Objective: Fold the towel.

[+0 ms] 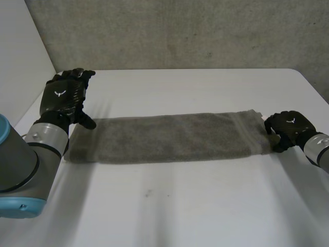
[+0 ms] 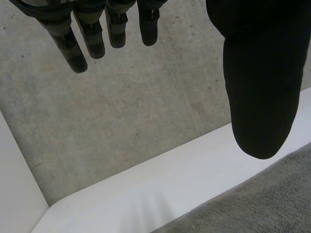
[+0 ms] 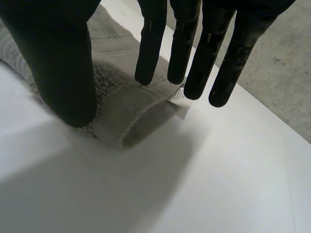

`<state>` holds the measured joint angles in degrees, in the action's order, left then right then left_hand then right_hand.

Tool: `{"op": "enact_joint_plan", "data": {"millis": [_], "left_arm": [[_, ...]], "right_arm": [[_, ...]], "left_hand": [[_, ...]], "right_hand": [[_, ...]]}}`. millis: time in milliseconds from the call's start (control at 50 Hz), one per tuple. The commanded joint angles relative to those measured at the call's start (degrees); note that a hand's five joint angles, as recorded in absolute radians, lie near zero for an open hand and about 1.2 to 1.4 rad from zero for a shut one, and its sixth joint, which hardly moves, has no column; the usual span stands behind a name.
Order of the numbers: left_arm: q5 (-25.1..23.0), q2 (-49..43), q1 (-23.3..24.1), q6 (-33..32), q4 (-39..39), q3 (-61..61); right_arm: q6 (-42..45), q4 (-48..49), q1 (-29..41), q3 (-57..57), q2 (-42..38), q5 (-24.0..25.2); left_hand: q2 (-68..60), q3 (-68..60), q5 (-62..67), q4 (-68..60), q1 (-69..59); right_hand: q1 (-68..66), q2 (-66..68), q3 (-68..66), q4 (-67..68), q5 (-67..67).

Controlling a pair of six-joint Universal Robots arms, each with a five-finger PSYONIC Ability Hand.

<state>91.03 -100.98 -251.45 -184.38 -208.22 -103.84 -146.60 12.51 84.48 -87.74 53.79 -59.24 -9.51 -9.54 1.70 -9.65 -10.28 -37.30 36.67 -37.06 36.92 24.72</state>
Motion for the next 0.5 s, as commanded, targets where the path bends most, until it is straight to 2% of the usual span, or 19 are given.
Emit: {"op": "enact_joint_plan", "data": {"millis": [20, 40, 80, 140, 160, 180, 220, 240, 280, 360, 500], "left_arm": [[0.03, 0.00, 0.00, -0.10, 0.00, -0.31], [0.03, 0.00, 0.00, -0.10, -0.08, -0.49], [0.03, 0.08, 0.00, -0.10, 0.00, -0.67], [0.03, 0.08, 0.00, -0.19, 0.00, -0.84], [0.03, 0.17, 0.00, -0.19, 0.00, -0.84], [0.03, 0.17, 0.00, -0.19, 0.00, -0.84], [0.03, 0.52, -0.09, -0.19, 0.18, -0.84], [0.03, 0.52, -0.09, -0.19, 0.18, -0.84], [0.03, 0.96, -0.18, -0.19, 0.18, -0.84], [0.03, 1.49, -0.18, -0.27, 0.18, -0.84], [0.03, 2.28, 0.00, -0.27, 0.18, -0.93]], "right_arm": [[0.00, 1.46, -0.01, 2.57, -3.95, -0.61], [0.17, 1.46, -0.01, 3.27, -4.39, -0.79], [0.44, 1.37, -0.28, 3.63, -4.48, -0.97], [1.49, 0.14, -2.12, 4.42, -3.86, -3.60], [2.45, -1.16, -3.69, 4.77, -3.43, -6.30], [2.46, -1.17, -3.71, 4.77, -3.42, -6.33], [7.35, -5.28, -7.81, 6.60, -2.03, -11.31], [7.38, -5.30, -7.84, 6.62, -2.02, -11.34], [14.99, -9.24, -12.65, 8.54, -0.09, -15.19], [18.19, -10.40, -13.99, 9.77, 1.40, -15.56], [7.82, -10.23, -8.45, 11.45, 9.67, -15.56]], "left_hand": [[-0.49, -0.46, -1.70, -0.35, 0.28], [-0.53, -0.50, -1.65, -0.39, 0.24], [-0.49, -0.46, -1.70, -0.35, 0.28], [-0.53, -0.50, -1.65, -0.40, 0.24], [-0.53, -0.50, -1.65, -0.40, 0.24], [-0.53, -0.50, -1.65, -0.40, 0.24], [-0.53, -0.50, -1.65, -0.39, 0.24], [-0.53, -0.50, -1.65, -0.40, 0.24], [-0.53, -0.50, -1.65, -0.40, 0.24], [-0.49, -0.46, -1.70, -0.35, 0.28], [-0.49, -0.46, -1.70, -0.35, 0.28]], "right_hand": [[-38.55, 39.18, -38.79, 38.93, 41.13], [-42.66, 43.29, -42.90, 43.03, 45.24], [-42.70, 43.33, -42.94, 43.08, 45.28], [-42.70, 43.33, -42.94, 43.08, 45.28], [-42.70, 43.33, -42.94, 43.08, 45.28], [-42.70, 43.33, -42.94, 43.08, 45.28], [-42.70, 43.33, -42.94, 43.08, 45.28], [-42.70, 43.33, -42.94, 43.08, 45.28], [-42.70, 43.33, -42.94, 43.08, 45.28], [-42.70, 43.33, -42.94, 43.08, 45.28], [-42.70, 43.33, -42.94, 43.08, 45.28]]}}
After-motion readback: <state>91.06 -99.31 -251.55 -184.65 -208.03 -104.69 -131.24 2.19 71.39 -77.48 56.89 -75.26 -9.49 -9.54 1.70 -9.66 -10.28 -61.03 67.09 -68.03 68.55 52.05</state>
